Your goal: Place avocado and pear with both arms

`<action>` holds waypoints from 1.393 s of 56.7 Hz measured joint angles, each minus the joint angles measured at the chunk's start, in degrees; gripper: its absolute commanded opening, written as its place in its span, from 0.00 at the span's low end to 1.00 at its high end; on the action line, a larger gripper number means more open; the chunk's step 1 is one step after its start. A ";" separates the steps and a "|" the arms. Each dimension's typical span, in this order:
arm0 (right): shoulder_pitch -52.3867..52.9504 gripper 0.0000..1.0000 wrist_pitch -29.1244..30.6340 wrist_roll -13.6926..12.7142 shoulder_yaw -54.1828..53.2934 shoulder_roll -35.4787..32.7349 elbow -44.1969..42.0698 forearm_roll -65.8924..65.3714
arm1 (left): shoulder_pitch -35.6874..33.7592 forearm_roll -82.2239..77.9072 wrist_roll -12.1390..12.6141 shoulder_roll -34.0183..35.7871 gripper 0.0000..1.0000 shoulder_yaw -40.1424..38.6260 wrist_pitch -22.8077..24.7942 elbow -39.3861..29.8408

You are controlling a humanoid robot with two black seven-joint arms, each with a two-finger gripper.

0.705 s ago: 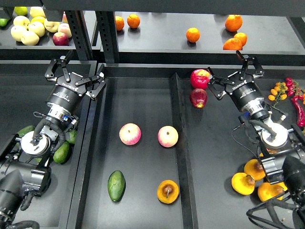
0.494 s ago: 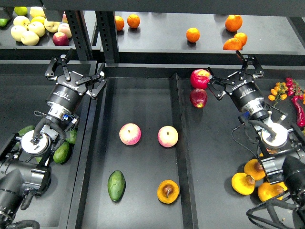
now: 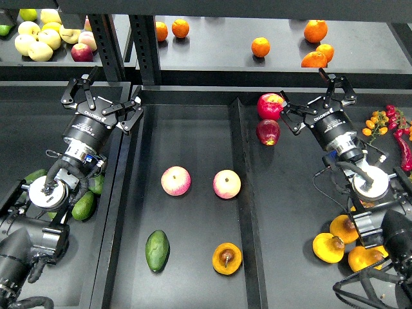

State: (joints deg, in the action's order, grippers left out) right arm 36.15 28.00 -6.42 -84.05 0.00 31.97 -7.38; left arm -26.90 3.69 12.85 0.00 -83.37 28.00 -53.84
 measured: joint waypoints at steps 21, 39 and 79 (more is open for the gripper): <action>0.13 0.99 0.00 0.35 -0.19 0.00 -1.56 0.00 | -0.02 0.01 4.47 0.00 0.99 0.32 0.00 1.29; 0.73 0.99 0.00 0.29 -0.31 0.00 -1.50 0.00 | -7.30 -0.03 14.97 0.02 0.90 5.26 0.00 5.87; 2.39 0.99 0.00 0.11 -4.36 0.00 -1.66 0.00 | -29.90 2.38 15.14 21.25 0.86 62.83 0.00 0.73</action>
State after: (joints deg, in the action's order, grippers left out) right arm 38.54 28.00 -6.30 -88.41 0.00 30.31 -7.38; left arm -56.80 6.07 27.99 21.25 -20.54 28.00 -53.11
